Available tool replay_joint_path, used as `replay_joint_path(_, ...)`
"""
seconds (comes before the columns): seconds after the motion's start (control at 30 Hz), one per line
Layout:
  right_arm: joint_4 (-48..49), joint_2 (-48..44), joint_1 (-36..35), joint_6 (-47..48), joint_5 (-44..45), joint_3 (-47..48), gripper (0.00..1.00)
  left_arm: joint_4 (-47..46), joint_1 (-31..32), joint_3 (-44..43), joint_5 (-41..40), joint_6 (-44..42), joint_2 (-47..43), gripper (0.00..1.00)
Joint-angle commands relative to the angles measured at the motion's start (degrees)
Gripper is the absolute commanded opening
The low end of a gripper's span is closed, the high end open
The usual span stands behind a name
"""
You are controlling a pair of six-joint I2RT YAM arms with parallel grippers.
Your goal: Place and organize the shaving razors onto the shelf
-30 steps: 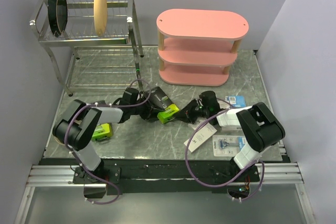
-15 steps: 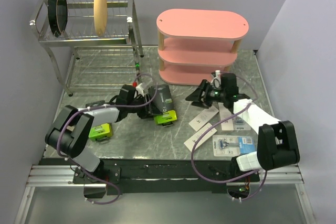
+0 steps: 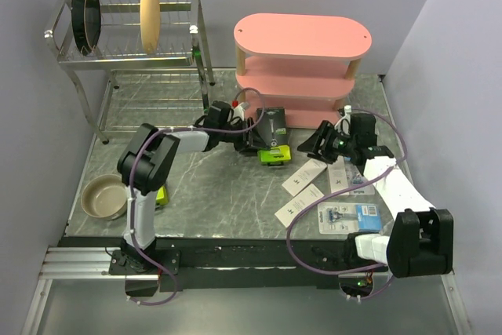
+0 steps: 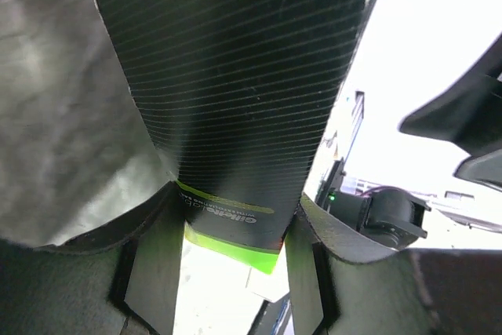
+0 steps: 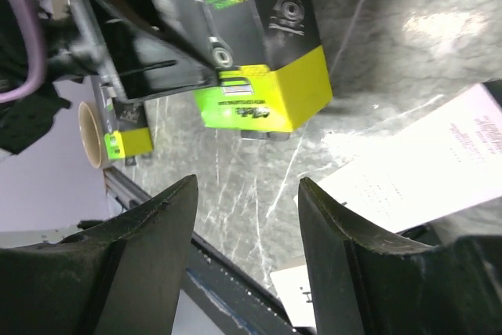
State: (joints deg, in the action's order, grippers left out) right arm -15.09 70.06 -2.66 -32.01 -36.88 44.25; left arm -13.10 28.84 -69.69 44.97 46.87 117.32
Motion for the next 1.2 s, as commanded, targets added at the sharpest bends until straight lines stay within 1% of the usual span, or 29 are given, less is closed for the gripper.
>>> replay_joint_path(0.0, 2.25, -1.95, 1.77, 0.55, 1.11, -1.44, 0.61, -5.35, 0.07, -3.96, 2.5, 1.91, 0.98, 0.26)
replay_joint_path(0.17, 4.28, -1.51, 2.39, 0.02, 0.59, -2.59, 0.61, -4.21, 0.08, -4.31, -0.41, 1.73, 1.86, 0.31)
replay_joint_path(0.2, 4.63, -1.33, 2.39, -0.24, 0.41, -2.76, 0.61, -3.6, 0.08, -4.31, -0.93, 1.73, 1.95, 0.37)
replay_joint_path(0.23, 4.98, -1.24, 2.39, -0.25, 0.32, -3.03, 0.61, -2.9, 0.08, -4.23, -2.07, 1.38, 1.95, 0.4)
replay_joint_path(0.33, 5.95, -0.89, 2.39, -0.51, -0.56, -3.47, 0.61, -1.58, 0.08, -3.61, -3.83, 1.03, 1.6, 0.46)
replay_joint_path(0.37, 6.39, -0.81, 2.39, -0.34, -1.34, -3.47, 0.62, -0.79, 0.08, -3.44, -4.53, 0.77, 0.99, 0.51)
replay_joint_path(0.4, 7.26, -0.63, 2.39, 0.1, -1.87, -3.47, 0.63, -0.09, 0.16, -3.09, -4.98, 0.42, 0.64, 0.62)
replay_joint_path(0.43, 7.7, -0.45, 2.39, 0.54, -2.4, -3.29, 0.63, 0.35, 0.08, -2.73, -5.76, -0.37, 0.28, 0.69)
replay_joint_path(0.47, 8.32, -0.19, 2.22, 1.15, -3.62, -3.12, 0.63, 1.14, 0.16, -2.38, -7.08, -0.81, -0.42, 0.72)
replay_joint_path(0.5, 8.59, -0.02, 2.22, 2.99, -4.16, -2.59, 0.63, 1.85, 0.16, -2.21, -7.7, -1.17, -0.77, 0.84)
replay_joint_path(0.53, 8.68, 0.07, 1.61, 4.48, -5.03, -1.98, 0.63, 2.29, 0.16, -1.51, -8.23, -1.52, -1.04, 0.91)
replay_joint_path(0.63, 6.93, 0.86, -0.85, 15.89, -6.18, 1.44, 0.63, 2.2, 0.16, -1.15, -8.93, -2.04, -1.39, 0.92)
replay_joint_path(0.67, 3.96, 1.47, -4.25, 24.37, -5.92, 2.67, 0.61, 2.47, 0.25, -1.24, -9.72, -2.31, -1.22, 0.92)
replay_joint_path(0.73, 0.78, 2.18, -7.96, 31.54, -3.21, 6.01, 0.57, 2.99, 0.25, -1.67, -10.34, -2.75, -1.21, 0.92)
replay_joint_path(0.77, -1.58, 2.97, -11.02, 38.62, -1.89, 6.81, 0.5, 3.95, 0.16, -1.85, -10.78, -3.1, -1.65, 0.94)
replay_joint_path(0.8, -2.48, 3.32, -12.45, 40.86, -0.83, 8.12, 0.47, 4.92, 0.25, -1.85, -12.0, -3.54, -2.18, 0.98)
replay_joint_path(0.83, -3.09, 3.59, -13.33, 42.71, -0.82, 8.57, 0.43, 5.71, 0.25, -1.42, -12.45, -4.5, -3.75, 0.99)
replay_joint_path(0.87, -4.58, 4.11, -15.25, 46.73, -0.82, 8.92, 0.37, 7.46, 0.25, -0.98, -12.63, -5.03, -4.81, 0.99)
replay_joint_path(0.93, -5.91, 4.21, -16.94, 51.06, -0.56, 9.1, 0.29, 9.05, 0.16, 1.56, -13.15, -6.61, -8.48, 0.99)
replay_joint_path(0.97, -7.57, 4.38, -17.9, 56.04, -0.56, 9.01, 0.24, 10.54, 0.08, 2.62, -13.85, -6.97, -9.9, 0.99)
replay_joint_path(1.03, -8.81, 4.47, -20.01, 60.46, 0.4, 8.66, 0.21, 11.34, 0.08, 6.82, -15.25, -6.62, -14.45, 0.99)
replay_joint_path(1.07, -10.03, 4.9, -20.46, 64.4, 1.02, 8.66, 0.19, 11.61, 0.08, 8.5, -15.96, -6.18, -16.05, 0.99)
replay_joint_path(1.1, -10.74, 5.43, -21.5, 66.18, 1.55, 8.75, 0.18, 11.78, 0.08, 11.91, -17.1, -4.7, -17.72, 0.99)
replay_joint_path(1.13, -11.53, 6.48, -21.86, 69.68, 2.94, 8.92, 0.17, 11.61, 0.08, 13.69, -17.63, -3.9, -20.78, 0.99)
replay_joint_path(1.17, -12.93, 7.01, -22.21, 70.93, 3.83, 9.36, 0.14, 11.78, 0.25, 15.27, -18.25, -3.11, -22.12, 0.99)
